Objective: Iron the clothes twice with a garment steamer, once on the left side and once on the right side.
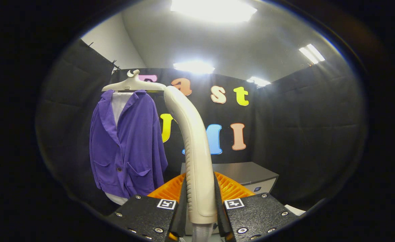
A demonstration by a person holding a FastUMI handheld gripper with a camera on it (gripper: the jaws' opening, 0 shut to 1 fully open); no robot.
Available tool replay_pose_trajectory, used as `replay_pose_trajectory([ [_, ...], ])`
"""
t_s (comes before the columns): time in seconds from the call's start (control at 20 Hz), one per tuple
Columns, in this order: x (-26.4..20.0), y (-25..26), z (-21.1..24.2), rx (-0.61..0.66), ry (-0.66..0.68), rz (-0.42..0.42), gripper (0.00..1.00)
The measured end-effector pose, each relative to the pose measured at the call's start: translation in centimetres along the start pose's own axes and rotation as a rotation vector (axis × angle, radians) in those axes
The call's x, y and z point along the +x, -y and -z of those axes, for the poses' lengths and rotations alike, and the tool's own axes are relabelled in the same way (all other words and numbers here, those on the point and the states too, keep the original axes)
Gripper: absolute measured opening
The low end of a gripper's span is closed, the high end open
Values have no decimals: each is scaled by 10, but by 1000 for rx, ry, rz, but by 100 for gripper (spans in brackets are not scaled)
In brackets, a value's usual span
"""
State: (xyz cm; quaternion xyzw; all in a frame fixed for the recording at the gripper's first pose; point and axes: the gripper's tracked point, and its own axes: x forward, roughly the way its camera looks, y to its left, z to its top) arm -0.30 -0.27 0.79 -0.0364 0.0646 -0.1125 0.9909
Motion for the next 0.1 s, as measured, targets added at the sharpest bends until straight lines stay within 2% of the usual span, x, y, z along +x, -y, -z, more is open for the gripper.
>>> replay_pose_trajectory([
  [0.1,1,3,0,2,-4,6,37],
])
